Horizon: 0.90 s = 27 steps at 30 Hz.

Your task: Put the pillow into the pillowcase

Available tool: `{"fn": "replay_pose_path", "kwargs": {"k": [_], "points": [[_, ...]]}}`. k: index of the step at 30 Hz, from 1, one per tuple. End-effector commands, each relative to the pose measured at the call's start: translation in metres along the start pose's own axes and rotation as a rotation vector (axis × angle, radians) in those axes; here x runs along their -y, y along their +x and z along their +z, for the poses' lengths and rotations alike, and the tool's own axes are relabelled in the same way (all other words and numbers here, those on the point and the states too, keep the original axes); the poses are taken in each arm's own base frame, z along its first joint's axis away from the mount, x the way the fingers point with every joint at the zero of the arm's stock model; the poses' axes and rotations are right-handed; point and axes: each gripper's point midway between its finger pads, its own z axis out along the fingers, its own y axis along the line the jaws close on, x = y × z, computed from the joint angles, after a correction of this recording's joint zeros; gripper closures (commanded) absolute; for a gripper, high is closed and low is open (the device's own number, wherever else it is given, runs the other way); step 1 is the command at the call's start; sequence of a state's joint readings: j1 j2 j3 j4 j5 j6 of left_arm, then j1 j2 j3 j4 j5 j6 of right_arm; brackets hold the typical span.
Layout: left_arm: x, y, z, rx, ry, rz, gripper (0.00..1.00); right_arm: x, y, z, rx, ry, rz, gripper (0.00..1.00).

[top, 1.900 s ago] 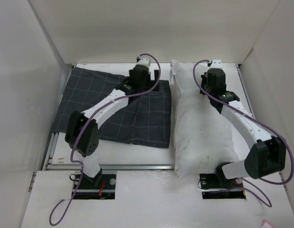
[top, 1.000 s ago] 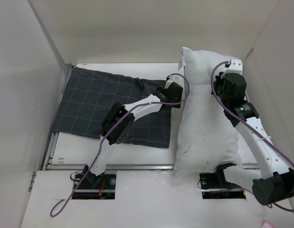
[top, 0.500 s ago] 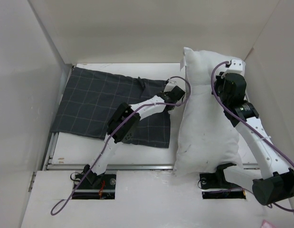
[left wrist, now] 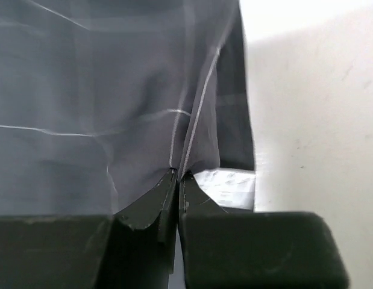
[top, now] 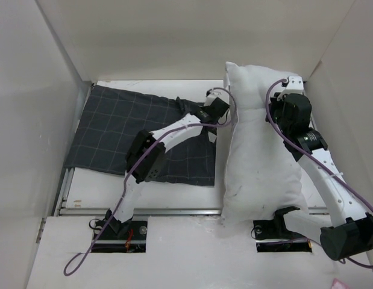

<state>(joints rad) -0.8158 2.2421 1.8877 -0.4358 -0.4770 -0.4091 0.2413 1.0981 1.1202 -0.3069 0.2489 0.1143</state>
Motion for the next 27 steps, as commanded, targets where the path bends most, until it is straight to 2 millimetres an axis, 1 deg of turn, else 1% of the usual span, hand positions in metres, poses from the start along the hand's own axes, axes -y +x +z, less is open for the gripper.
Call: {"fn": "replay_pose_path", "kwargs": {"k": [1,2,3,4,5,6,7,9,10,12,13,14,15,16,17,18,19,20,21,22,23,24,25,26,27], "points": [[-0.034,-0.091,-0.074,0.185,0.082,-0.08,1.0,-0.023,0.0,-0.007,0.004,-0.138,-0.005,1.0],[-0.043,-0.092,-0.076,0.19,0.073,-0.078,1.0,-0.025,0.003,-0.009,0.002,-0.155,-0.005,1.0],[-0.045,-0.103,-0.089,0.221,0.095,-0.086,1.0,-0.029,0.003,-0.01,-0.001,-0.173,0.004,1.0],[-0.046,-0.106,-0.093,0.23,0.096,-0.076,1.0,-0.031,0.013,-0.01,-0.028,-0.188,0.0,1.0],[-0.047,-0.103,-0.093,0.221,0.092,-0.062,1.0,-0.037,0.015,-0.013,-0.033,-0.229,0.0,1.0],[-0.048,-0.106,-0.095,0.224,0.093,-0.063,1.0,-0.039,0.023,-0.012,-0.051,-0.242,-0.002,1.0],[-0.054,-0.103,-0.093,0.207,0.078,-0.061,1.0,-0.038,0.027,-0.013,-0.067,-0.24,-0.004,1.0],[-0.067,-0.104,-0.088,0.199,0.048,-0.098,1.0,-0.041,0.038,-0.013,-0.096,-0.244,-0.002,1.0],[-0.079,-0.103,-0.079,0.179,0.021,-0.113,1.0,-0.04,0.041,-0.014,-0.11,-0.242,0.006,1.0],[-0.085,-0.103,-0.072,0.162,0.018,-0.134,1.0,-0.045,0.058,-0.013,-0.155,-0.247,0.002,1.0],[-0.084,-0.102,-0.07,0.151,0.023,-0.13,1.0,-0.045,0.064,-0.013,-0.169,-0.244,0.016,1.0],[-0.092,-0.104,-0.068,0.155,0.002,-0.138,1.0,-0.048,0.073,-0.017,-0.203,-0.251,0.006,1.0],[-0.092,-0.104,-0.068,0.155,0.002,-0.139,1.0,-0.054,0.083,-0.017,-0.237,-0.263,0.006,1.0],[-0.096,-0.11,-0.069,0.166,-0.002,-0.151,1.0,-0.055,0.09,-0.018,-0.25,-0.261,-0.002,1.0],[-0.099,-0.117,-0.068,0.176,-0.005,-0.162,1.0,-0.061,0.096,-0.019,-0.273,-0.271,0.003,1.0],[-0.099,-0.122,-0.07,0.187,-0.001,-0.167,1.0,-0.065,0.104,-0.022,-0.295,-0.282,-0.008,1.0],[-0.104,-0.127,-0.071,0.196,-0.006,-0.179,1.0,-0.076,0.115,-0.025,-0.322,-0.31,-0.014,1.0],[-0.102,-0.133,-0.071,0.209,-0.001,-0.185,1.0,-0.08,0.118,-0.028,-0.331,-0.317,-0.026,1.0],[-0.115,-0.137,-0.064,0.212,-0.031,-0.191,1.0,-0.081,0.124,-0.032,-0.359,-0.3,-0.013,1.0],[-0.122,-0.14,-0.062,0.21,-0.043,-0.187,1.0,-0.077,0.123,-0.036,-0.354,-0.268,-0.014,1.0],[-0.127,-0.154,-0.063,0.236,-0.045,-0.208,1.0,-0.076,0.122,-0.04,-0.353,-0.261,-0.005,1.0],[-0.14,-0.153,-0.053,0.217,-0.073,-0.216,1.0,-0.074,0.124,-0.043,-0.362,-0.247,0.006,1.0],[-0.142,-0.156,-0.051,0.214,-0.07,-0.22,1.0,-0.078,0.127,-0.047,-0.38,-0.274,0.008,1.0],[-0.143,-0.162,-0.056,0.224,-0.067,-0.225,1.0,-0.078,0.128,-0.05,-0.381,-0.288,0.011,1.0],[-0.148,-0.164,-0.053,0.227,-0.076,-0.234,1.0,-0.079,0.13,-0.049,-0.377,-0.29,0.012,1.0]]}}
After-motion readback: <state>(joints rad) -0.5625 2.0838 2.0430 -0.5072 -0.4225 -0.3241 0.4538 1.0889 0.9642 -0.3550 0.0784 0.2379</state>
